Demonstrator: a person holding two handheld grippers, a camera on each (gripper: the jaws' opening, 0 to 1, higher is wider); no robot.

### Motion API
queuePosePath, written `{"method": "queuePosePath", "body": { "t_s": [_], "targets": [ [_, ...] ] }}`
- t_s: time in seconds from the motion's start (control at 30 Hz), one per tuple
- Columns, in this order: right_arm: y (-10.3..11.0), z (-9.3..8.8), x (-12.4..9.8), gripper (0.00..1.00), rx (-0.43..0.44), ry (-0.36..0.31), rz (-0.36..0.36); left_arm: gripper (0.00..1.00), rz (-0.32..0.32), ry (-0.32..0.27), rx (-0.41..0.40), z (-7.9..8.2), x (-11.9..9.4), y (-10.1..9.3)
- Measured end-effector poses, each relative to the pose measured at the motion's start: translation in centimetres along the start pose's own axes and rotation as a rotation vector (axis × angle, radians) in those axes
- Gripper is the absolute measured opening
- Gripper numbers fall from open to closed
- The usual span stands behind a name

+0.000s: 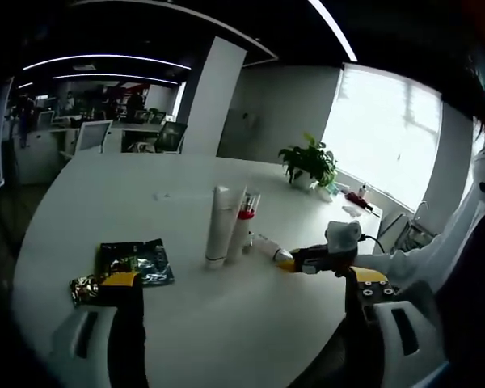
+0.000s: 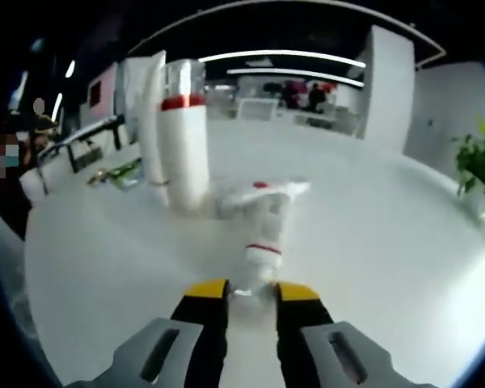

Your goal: Arrange the skincare products in the storage area until every visible bottle or jar stands upright without overlapping.

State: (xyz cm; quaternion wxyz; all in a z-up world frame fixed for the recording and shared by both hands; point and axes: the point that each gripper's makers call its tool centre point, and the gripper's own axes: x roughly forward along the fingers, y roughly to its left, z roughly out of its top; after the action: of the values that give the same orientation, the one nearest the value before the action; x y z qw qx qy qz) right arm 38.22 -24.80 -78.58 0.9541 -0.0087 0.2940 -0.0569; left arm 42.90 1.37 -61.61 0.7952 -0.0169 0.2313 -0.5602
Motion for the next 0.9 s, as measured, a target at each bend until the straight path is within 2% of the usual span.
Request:
{"method": "queuePosePath", "body": {
  "t_s": [0.2,0.53,0.77,0.87,0.9],
  "targets": [
    [-0.3,-0.3,-0.5,0.15,0.010,0.010,-0.003,0.99,-0.014,0.009,0.006,-0.3,0.3,-0.4],
    [-0.2,0.4,-1.8,0.13,0.076,0.009,0.035,0.99,-0.031,0.013,0.021,-0.6,0.8,-1.2],
    [0.2,0.9,-2.8,0.13,0.212,0.007,0.083,0.99,-0.048,0.024,0.059,-1.2,1.7,-2.4],
    [0.0,0.7,-3.0,0.13,0.226,0.012,0.089,0.99,-0.053,0.047,0.087,-1.8,2.4,-2.8],
    [0.2,0.8,-3.2,0.13,0.270,0.008,0.103,0.99,-0.052,0.051,0.097,-2.0,2.6,-2.9]
  ]
}}
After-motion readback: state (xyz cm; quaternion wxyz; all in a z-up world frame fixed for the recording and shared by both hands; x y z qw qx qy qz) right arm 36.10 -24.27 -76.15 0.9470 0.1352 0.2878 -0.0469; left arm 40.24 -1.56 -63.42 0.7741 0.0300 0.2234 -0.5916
